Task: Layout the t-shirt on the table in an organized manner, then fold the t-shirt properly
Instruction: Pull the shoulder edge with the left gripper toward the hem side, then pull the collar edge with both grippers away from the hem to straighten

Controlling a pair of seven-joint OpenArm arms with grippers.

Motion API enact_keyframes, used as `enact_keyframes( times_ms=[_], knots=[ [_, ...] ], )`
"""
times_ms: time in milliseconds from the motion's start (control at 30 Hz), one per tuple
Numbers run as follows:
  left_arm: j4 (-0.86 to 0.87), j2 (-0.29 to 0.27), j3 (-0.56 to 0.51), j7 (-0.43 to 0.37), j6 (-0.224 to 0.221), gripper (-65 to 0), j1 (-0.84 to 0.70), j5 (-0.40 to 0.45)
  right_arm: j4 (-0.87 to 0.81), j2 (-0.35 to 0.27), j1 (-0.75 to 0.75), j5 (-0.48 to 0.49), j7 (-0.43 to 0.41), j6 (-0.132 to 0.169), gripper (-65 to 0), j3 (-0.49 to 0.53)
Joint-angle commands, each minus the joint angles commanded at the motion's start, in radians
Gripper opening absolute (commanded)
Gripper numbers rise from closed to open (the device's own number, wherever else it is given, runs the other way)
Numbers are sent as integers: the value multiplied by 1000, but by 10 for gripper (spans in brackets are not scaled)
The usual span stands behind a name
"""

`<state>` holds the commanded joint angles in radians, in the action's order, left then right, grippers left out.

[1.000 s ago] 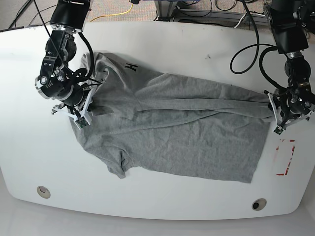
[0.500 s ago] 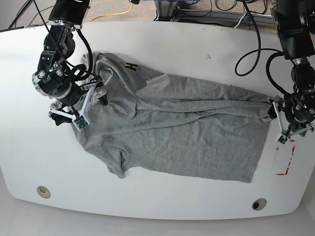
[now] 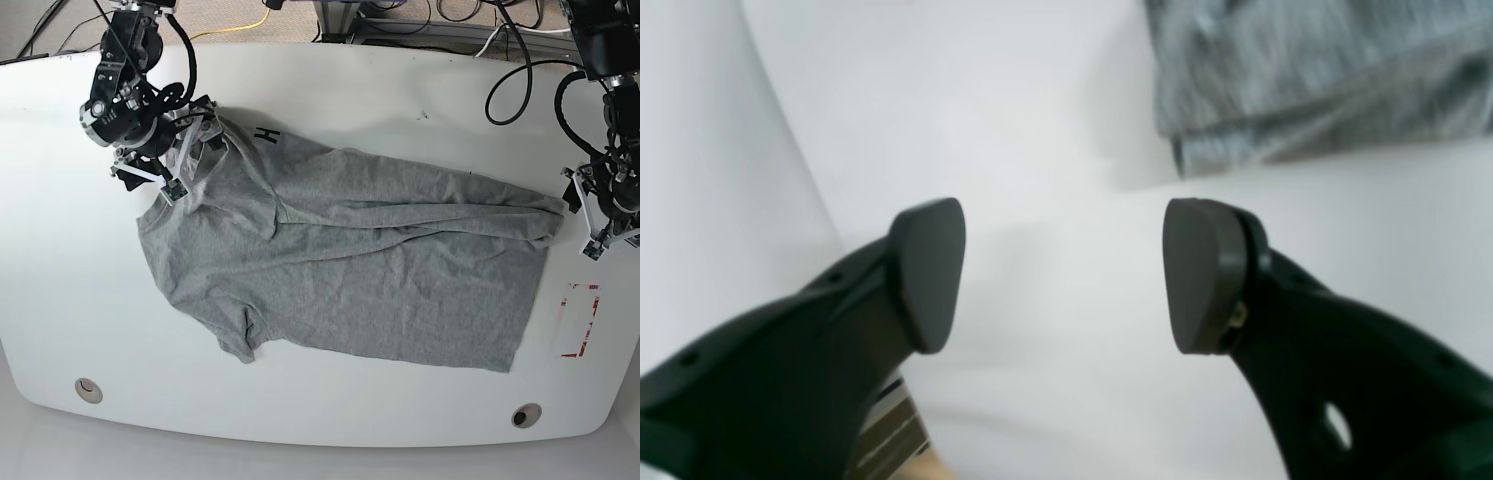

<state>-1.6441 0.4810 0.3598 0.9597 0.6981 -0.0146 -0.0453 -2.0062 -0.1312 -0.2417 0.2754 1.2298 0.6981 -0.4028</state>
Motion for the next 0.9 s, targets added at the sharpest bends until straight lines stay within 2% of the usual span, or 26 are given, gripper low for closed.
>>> enact_keyframes(
  times_ms=[367, 567, 733, 800, 900],
  knots=[
    [25, -52, -2, -26, 0, -217, -8, 0, 32, -21, -21, 0, -3, 0, -95, -31],
    [63, -60, -6, -44, 0, -217, -5, 0, 98, -21, -15, 0, -9, 0, -95, -29],
    [64, -60, -6, -44, 0, -217, -5, 0, 187, -21, -14, -2, -52, 0, -100, -29],
    [64, -60, -6, -44, 0, -217, -5, 0, 210, -21, -12, -5, -64, 0, -127, -29],
    [64, -60, -6, -44, 0, -217, -5, 0, 239, -23, -12, 0, -86, 0, -233, -29]
  ],
)
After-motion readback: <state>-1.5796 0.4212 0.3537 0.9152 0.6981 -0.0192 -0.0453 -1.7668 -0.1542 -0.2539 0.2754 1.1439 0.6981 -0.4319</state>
